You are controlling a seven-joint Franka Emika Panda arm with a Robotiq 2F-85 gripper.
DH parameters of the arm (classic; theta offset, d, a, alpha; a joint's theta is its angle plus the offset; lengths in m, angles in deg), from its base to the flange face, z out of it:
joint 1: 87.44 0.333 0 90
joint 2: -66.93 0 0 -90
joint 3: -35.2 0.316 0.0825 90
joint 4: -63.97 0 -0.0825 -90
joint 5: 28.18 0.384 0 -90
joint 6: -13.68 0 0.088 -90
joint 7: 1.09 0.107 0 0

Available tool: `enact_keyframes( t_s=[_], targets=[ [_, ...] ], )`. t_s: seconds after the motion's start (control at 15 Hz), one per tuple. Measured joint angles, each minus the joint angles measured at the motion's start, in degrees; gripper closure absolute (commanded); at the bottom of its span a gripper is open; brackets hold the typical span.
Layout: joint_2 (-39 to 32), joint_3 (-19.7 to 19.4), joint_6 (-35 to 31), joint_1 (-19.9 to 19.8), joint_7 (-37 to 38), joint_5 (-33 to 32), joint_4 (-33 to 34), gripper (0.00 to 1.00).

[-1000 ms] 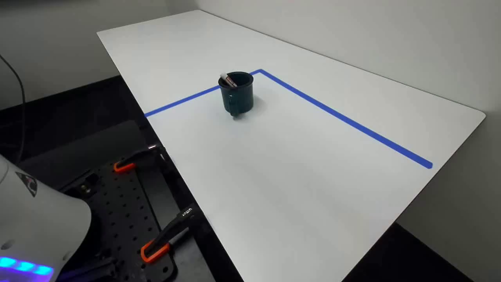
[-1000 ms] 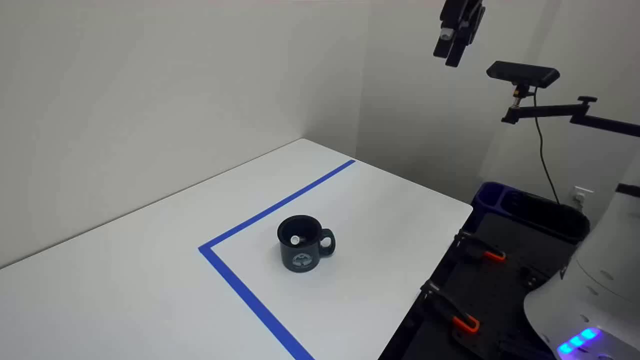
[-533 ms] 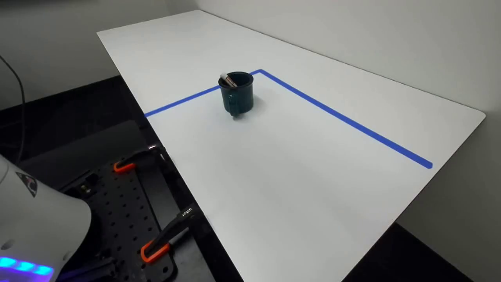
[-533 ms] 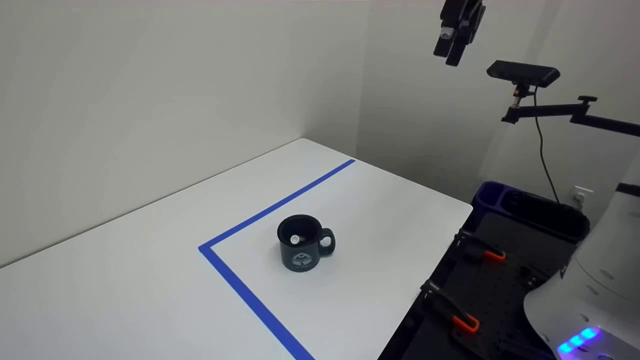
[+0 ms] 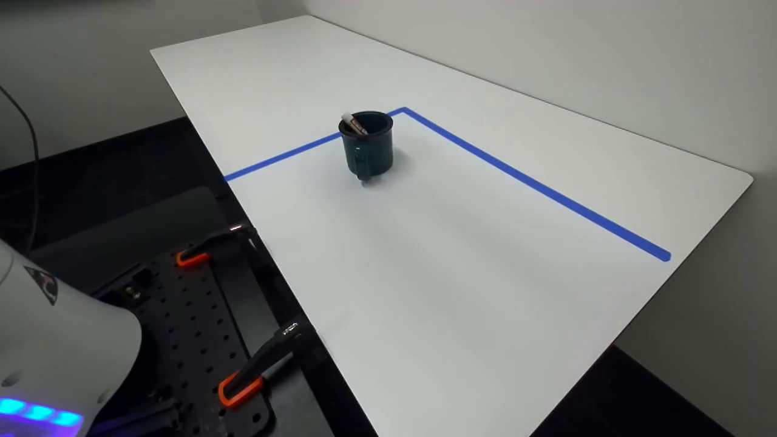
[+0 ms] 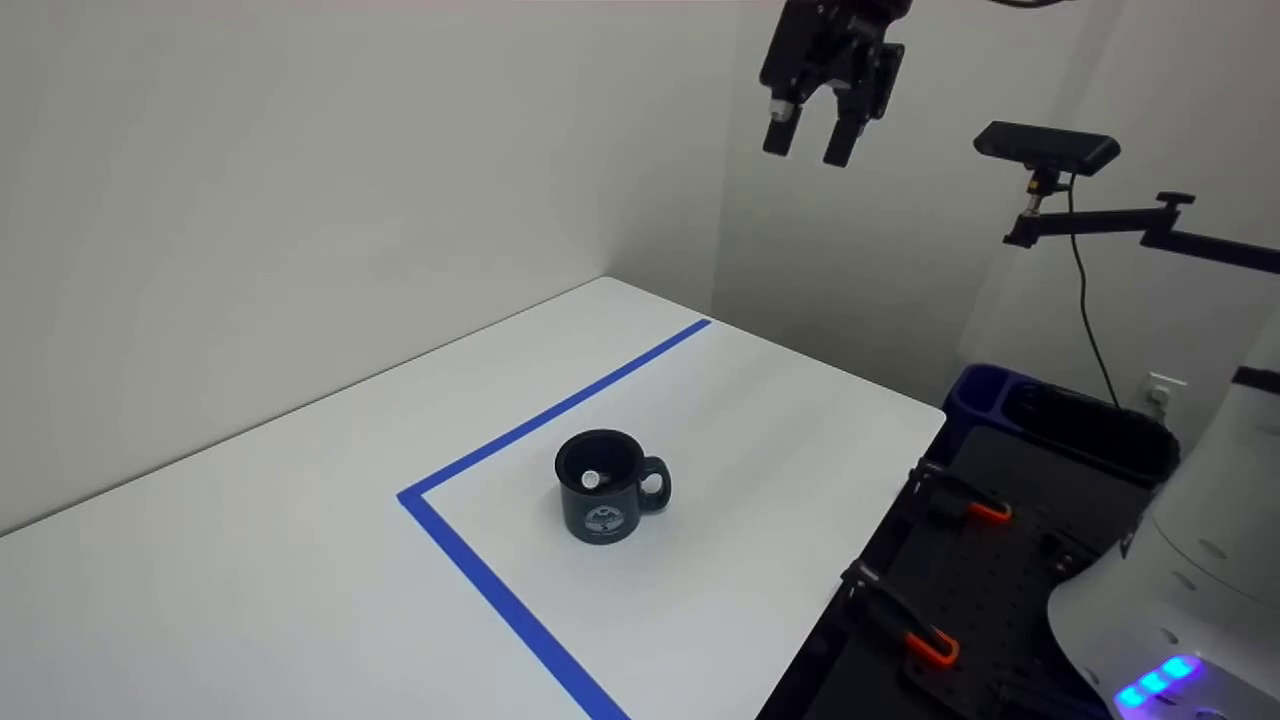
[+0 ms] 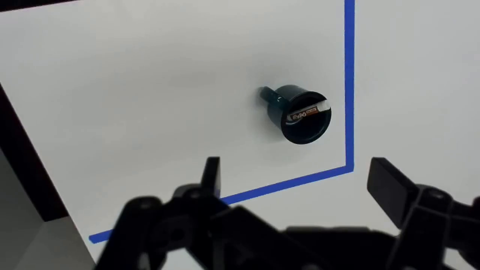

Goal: Take the marker out of the cup

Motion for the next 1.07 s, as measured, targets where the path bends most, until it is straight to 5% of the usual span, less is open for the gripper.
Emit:
enact_keyframes(
  t_s=[0.4, 1.07],
  targets=[
    [-10.7, 9.5, -3.0, 1.3, 13.0, 3.4, 0.2, 0.0],
    [-33.6, 9.8, -11.7, 3.3, 13.8, 13.7, 7.0, 0.0]
  ],
)
